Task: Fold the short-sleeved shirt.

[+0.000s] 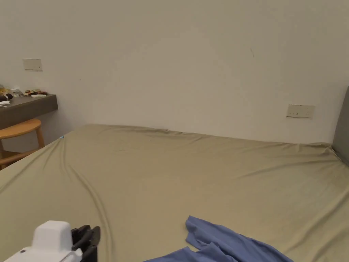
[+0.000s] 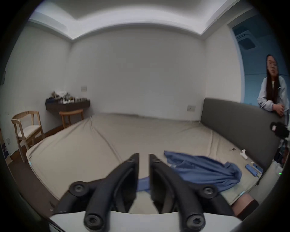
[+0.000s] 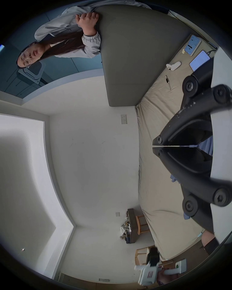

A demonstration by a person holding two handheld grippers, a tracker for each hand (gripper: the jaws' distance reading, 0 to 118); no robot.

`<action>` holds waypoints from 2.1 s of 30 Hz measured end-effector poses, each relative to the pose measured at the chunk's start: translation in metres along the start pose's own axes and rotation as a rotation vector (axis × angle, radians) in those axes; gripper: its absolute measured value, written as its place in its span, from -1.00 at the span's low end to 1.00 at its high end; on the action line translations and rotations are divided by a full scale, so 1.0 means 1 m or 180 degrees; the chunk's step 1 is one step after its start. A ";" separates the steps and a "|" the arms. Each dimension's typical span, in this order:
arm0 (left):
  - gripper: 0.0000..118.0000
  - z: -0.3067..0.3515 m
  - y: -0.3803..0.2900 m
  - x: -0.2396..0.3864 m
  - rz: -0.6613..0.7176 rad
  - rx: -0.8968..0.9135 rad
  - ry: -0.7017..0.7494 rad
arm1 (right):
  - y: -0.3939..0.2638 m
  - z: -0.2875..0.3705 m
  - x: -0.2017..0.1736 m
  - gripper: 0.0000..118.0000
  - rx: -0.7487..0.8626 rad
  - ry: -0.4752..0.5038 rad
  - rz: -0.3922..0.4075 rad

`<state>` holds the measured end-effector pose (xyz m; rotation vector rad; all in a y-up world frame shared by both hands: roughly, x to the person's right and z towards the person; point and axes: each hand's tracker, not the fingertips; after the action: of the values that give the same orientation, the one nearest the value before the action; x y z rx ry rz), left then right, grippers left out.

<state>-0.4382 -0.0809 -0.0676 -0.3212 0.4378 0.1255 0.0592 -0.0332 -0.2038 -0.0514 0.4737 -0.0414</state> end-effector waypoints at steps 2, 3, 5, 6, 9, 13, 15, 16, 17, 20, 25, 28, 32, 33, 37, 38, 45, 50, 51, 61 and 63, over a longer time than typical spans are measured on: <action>0.88 -0.046 -0.010 -0.008 0.0020 -0.0421 0.0117 | -0.001 -0.006 -0.004 -0.94 -0.0038 0.0039 0.0007; 1.00 -0.068 -0.016 -0.009 -0.0027 -0.0584 0.0176 | -0.002 -0.009 -0.006 -0.94 -0.0056 0.0061 0.0001; 0.95 -0.114 -0.037 -0.019 0.0057 -0.0764 -0.0029 | -0.005 -0.018 -0.010 -0.94 -0.0100 0.0092 0.0015; 0.97 -0.135 -0.045 -0.023 0.0173 -0.0978 -0.0032 | -0.008 -0.021 -0.010 -0.94 -0.0121 0.0101 0.0023; 0.97 -0.186 -0.076 -0.027 0.0202 -0.1562 0.0100 | -0.012 -0.034 -0.011 -0.94 -0.0184 0.0130 0.0038; 0.96 -0.230 -0.111 -0.030 0.0310 -0.1799 0.0187 | -0.017 -0.051 -0.012 -0.94 -0.0279 0.0103 0.0051; 0.96 -0.244 -0.125 -0.032 0.0491 -0.1806 0.0207 | -0.021 -0.059 -0.012 -0.94 -0.0334 0.0086 0.0017; 0.88 -0.247 -0.129 -0.030 0.0448 -0.1824 0.0227 | -0.023 -0.062 -0.012 -0.94 -0.0363 0.0082 0.0006; 0.71 -0.247 -0.127 -0.023 0.0422 -0.1851 0.0253 | -0.025 -0.065 -0.012 -0.94 -0.0379 0.0073 0.0001; 0.43 -0.243 -0.130 -0.012 0.0147 -0.1729 0.0249 | -0.031 -0.071 -0.013 -0.94 -0.0458 0.0097 -0.0053; -0.84 -0.229 -0.120 -0.005 0.0294 -0.1666 0.0002 | -0.037 -0.071 -0.019 -0.94 -0.0512 0.0141 -0.0108; -0.89 -0.221 -0.118 0.002 0.0303 -0.1675 -0.0194 | -0.037 -0.068 -0.019 -0.94 -0.0528 0.0188 -0.0196; -0.89 -0.204 -0.113 -0.008 0.0574 -0.1437 -0.0212 | -0.033 -0.064 -0.015 -0.94 -0.0512 0.0179 -0.0124; -0.89 -0.200 -0.110 -0.013 0.0572 -0.1432 -0.0181 | -0.032 -0.065 -0.014 -0.94 -0.0503 0.0188 -0.0121; -0.89 -0.194 -0.102 -0.026 0.0587 -0.1401 -0.0167 | -0.025 -0.087 -0.016 -0.94 -0.0522 0.0273 0.0034; -0.89 -0.193 -0.099 -0.028 0.0606 -0.1386 -0.0190 | -0.026 -0.098 -0.015 -0.94 -0.0518 0.0329 0.0089; -0.89 -0.187 -0.083 -0.022 0.0563 -0.1222 -0.0343 | -0.052 -0.258 -0.052 -0.41 -0.1153 0.0791 0.0606; -0.89 -0.186 -0.074 -0.025 0.0566 -0.1247 -0.0513 | -0.119 -0.389 -0.070 1.00 -0.1838 0.1169 0.0697; -0.89 -0.186 -0.073 -0.026 0.0550 -0.1238 -0.0525 | -0.135 -0.413 -0.072 1.00 -0.2055 0.1172 0.0673; -0.89 -0.192 -0.070 -0.036 0.0408 -0.1257 -0.0597 | -0.221 -0.509 -0.075 0.67 -0.2773 0.0950 0.0703; -0.89 -0.194 -0.072 -0.034 0.0343 -0.1266 -0.0581 | -0.229 -0.515 -0.071 0.30 -0.2944 0.0988 0.0622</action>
<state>-0.5324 -0.2145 -0.1990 -0.6714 0.2461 0.3463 -0.2455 -0.2788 -0.6161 -0.9155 0.7743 0.3705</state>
